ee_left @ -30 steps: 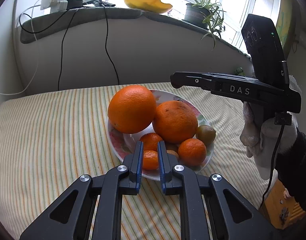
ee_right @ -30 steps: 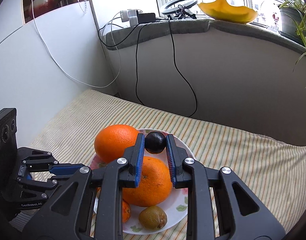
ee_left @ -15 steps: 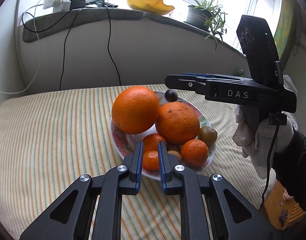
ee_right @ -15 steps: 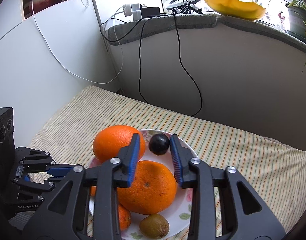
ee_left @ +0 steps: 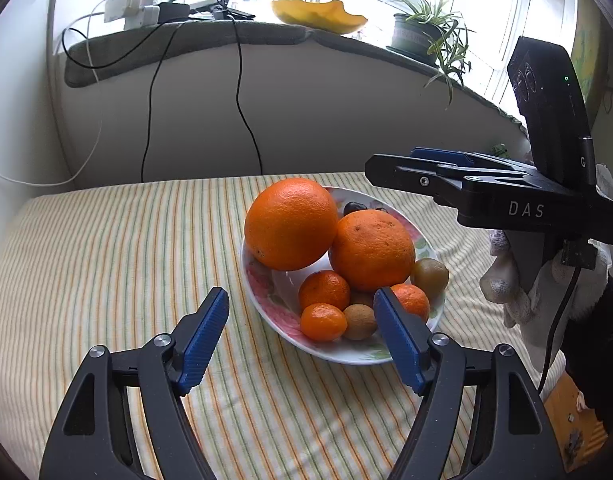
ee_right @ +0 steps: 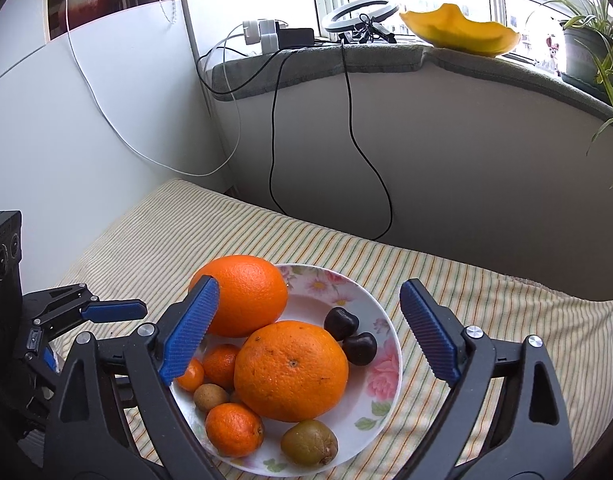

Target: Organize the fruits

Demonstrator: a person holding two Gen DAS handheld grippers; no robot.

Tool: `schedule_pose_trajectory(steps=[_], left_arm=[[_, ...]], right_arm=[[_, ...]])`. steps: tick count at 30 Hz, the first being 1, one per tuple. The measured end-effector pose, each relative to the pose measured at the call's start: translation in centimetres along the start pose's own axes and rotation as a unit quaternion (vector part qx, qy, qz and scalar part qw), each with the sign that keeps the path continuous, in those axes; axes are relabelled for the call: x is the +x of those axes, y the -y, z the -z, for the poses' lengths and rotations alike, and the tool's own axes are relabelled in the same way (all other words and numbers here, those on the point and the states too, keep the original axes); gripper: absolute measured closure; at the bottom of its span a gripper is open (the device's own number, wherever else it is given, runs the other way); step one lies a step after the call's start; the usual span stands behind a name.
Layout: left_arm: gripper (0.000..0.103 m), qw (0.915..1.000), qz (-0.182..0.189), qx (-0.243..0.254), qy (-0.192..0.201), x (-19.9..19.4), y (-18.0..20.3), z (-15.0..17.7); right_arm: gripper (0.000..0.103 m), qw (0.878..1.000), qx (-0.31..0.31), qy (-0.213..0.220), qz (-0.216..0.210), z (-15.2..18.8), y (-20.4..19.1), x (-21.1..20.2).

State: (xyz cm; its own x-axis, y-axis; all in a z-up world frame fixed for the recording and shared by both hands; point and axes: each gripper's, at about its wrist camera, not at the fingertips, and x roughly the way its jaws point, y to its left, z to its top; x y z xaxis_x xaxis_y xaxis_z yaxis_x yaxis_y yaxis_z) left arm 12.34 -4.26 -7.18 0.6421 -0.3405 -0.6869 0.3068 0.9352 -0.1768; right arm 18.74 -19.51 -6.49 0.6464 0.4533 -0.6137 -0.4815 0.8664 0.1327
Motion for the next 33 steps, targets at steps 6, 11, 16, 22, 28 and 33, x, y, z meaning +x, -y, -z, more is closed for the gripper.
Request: schedule_pose_trajectory(steps=[6,11,16,22,28,33], left_arm=[[0.025,0.9999,-0.01,0.006,0.005,-0.3,0.4,0.1],[0.025,0.9998,-0.015,0.007,0.009,-0.6,0.6,0.1],[0.025,0.9997,-0.018,0.006,0.013,-1.0,0.7,0.2],[0.025,0.9996,-0.023,0.003,0.019,-1.5,0.6,0.3],[0.025,0.9994,-0.024,0.004,0.025,-1.9,0.7,0.2],[0.025,0.9992,-0.027,0.004,0.029,-2.3,0.7,0.3]], right_arm=[[0.006,1.0,0.01,0.001,0.006,0.3,0.1,-0.4],[0.005,1.0,0.011,-0.002,0.013,0.6,0.0,-0.8],[0.005,1.0,0.018,0.001,0.015,0.9,0.1,-1.4],[0.005,0.999,0.026,0.008,0.017,1.1,0.2,-2.3],[0.005,0.999,0.038,0.016,0.017,1.5,0.4,-3.3],[0.005,0.999,0.046,0.02,0.018,1.8,0.7,-3.9]])
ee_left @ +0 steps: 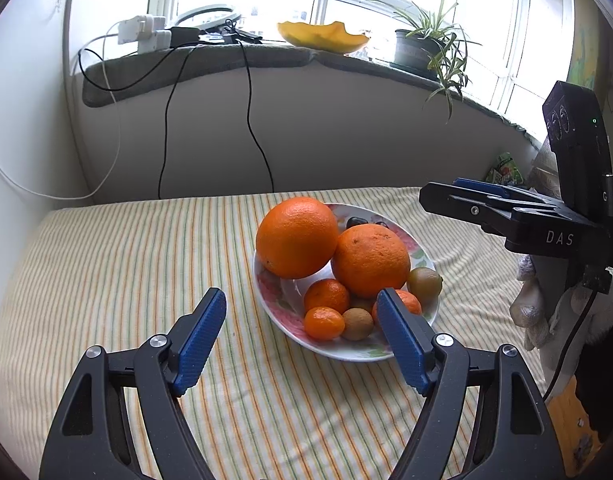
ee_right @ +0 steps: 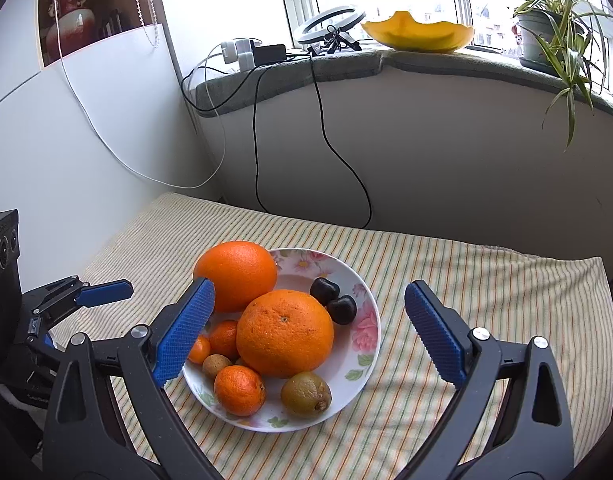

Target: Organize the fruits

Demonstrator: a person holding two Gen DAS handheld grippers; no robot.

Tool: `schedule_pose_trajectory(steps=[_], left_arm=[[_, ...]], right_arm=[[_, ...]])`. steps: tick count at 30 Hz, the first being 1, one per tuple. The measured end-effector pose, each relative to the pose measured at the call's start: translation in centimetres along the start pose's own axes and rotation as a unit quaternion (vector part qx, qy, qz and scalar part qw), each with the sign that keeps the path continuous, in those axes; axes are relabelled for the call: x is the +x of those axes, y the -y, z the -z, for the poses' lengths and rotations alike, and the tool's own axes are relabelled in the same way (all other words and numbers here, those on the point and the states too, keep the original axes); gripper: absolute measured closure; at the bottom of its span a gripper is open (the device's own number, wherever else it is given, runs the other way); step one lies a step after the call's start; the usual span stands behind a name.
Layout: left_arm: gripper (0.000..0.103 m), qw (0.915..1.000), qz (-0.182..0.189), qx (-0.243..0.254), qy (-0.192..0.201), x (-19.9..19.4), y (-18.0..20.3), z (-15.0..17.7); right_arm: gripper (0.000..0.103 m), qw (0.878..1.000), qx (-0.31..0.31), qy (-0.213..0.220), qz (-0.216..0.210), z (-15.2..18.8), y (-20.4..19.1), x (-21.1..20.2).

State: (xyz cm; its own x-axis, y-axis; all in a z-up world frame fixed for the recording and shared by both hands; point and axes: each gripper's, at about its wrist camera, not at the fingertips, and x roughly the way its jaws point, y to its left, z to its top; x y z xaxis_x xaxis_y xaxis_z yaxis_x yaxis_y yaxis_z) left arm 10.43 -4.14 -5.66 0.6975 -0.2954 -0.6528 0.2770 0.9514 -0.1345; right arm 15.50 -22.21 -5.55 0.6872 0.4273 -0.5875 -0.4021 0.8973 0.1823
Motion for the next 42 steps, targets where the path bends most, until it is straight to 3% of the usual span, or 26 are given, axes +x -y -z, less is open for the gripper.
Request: schedule_pose_trajectory(steps=[21,42], left_arm=[[0.025,0.9989,-0.041,-0.014,0.018,-2.5,0.0,0.7],[0.023,0.9982,-0.048,-0.025,0.025,-4.0,-0.3,1.7]], right_arm=[[0.002,1.0,0.016,0.017,0.01,2.8,-0.9,-4.4],[0.0,0.998,0.05,0.025,0.029,5.1,-0.1,-6.5]])
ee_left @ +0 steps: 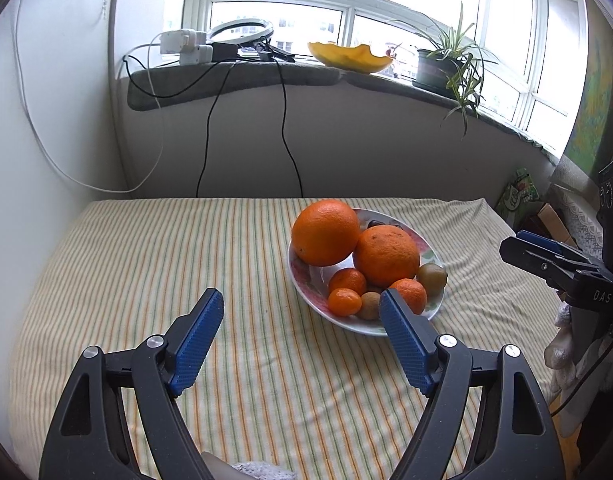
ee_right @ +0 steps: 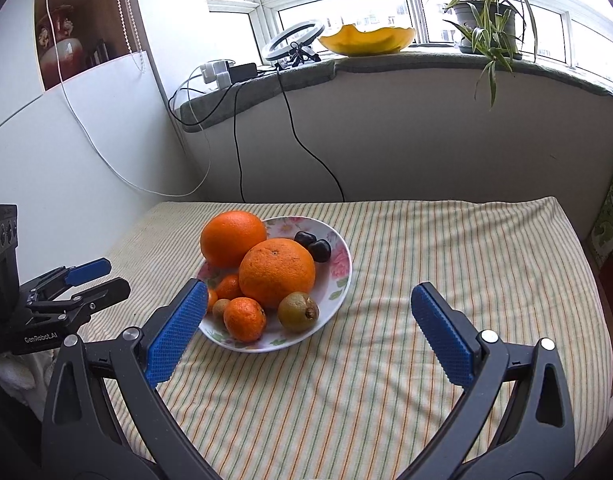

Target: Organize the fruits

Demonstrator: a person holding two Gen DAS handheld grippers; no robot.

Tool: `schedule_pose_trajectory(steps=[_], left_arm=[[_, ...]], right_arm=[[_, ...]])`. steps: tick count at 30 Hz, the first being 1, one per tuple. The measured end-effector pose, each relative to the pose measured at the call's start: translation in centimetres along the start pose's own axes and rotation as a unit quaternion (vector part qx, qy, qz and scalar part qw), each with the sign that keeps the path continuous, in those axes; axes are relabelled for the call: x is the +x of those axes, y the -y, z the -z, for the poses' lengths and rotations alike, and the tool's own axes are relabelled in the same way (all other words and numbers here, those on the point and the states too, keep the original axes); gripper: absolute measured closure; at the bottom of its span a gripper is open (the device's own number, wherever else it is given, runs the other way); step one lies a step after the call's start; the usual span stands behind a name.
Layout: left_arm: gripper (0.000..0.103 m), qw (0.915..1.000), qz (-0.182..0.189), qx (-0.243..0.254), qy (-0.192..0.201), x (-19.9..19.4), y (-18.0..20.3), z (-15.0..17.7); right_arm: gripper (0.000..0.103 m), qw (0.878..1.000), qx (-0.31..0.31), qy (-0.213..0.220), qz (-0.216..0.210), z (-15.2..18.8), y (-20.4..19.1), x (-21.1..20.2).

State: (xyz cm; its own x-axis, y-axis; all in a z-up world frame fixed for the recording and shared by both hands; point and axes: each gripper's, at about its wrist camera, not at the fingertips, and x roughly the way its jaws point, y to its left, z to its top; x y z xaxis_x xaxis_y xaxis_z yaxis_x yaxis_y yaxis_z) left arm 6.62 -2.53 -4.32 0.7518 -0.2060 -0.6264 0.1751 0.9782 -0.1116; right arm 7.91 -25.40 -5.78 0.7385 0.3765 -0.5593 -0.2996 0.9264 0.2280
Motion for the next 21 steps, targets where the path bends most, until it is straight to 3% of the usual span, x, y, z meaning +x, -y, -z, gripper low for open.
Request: schedule_pose_trajectory(steps=[21], left_arm=[[0.023,0.9998,-0.006,0.008,0.017,-0.76,0.3,0.22]], right_arm=[[0.0,1.0,0.005,-0.01,-0.006,0.51,-0.3,0.04]])
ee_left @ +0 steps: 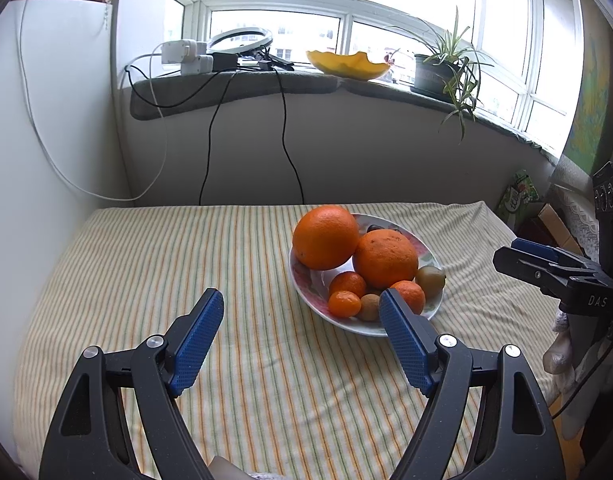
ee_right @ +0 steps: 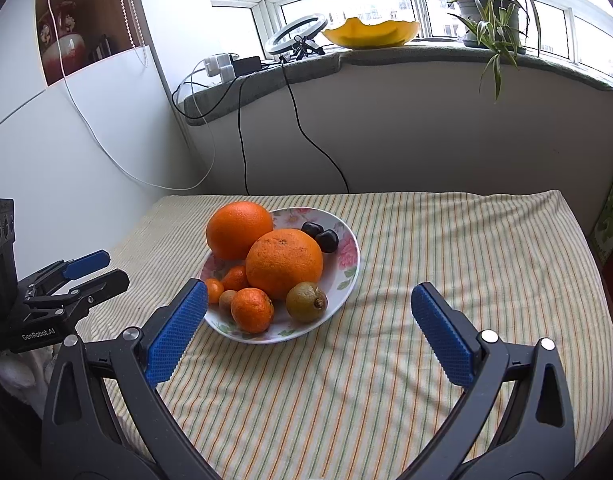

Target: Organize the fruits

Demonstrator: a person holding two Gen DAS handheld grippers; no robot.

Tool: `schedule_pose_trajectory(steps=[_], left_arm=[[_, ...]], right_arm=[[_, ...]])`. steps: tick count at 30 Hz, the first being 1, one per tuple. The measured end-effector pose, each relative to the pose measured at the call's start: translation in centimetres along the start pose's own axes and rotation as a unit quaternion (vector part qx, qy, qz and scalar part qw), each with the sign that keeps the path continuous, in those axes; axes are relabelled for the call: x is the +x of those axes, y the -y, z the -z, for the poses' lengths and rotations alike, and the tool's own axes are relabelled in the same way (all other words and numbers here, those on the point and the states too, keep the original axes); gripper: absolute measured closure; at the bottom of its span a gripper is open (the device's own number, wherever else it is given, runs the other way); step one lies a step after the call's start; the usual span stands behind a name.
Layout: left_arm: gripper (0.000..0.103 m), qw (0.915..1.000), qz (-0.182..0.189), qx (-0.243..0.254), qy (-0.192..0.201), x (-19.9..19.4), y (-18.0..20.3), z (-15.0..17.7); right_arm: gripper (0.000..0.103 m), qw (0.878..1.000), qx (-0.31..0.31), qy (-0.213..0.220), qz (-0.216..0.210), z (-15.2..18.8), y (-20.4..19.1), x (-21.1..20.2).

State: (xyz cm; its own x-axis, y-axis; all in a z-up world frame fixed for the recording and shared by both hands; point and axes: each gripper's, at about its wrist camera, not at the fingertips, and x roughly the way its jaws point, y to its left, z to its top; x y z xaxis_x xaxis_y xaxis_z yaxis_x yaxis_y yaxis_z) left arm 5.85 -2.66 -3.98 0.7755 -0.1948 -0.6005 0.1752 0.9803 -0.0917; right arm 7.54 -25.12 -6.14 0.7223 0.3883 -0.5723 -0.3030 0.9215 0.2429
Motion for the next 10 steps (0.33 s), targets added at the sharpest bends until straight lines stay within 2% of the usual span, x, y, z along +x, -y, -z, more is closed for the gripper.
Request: schedule_pose_trajectory(steps=[4,8,10], left_arm=[[0.023,1.0,0.002,0.001,0.0,0.1,-0.1,0.0],[0.023,1.0,0.004,0.001,0.007,-0.1,-0.3,0.2],[0.023,0.9998,-0.012,0.003,0.015,-0.2,-0.4,0.2]], right_arm=[[0.0,1.0,0.001,0.002,0.003,0.0,0.1,0.0],[0.0,1.0,0.029,0.002,0.005,0.0,1.4,0.2],[0.0,0.999,0.042,-0.003,0.006,0.1,2.1,0.4]])
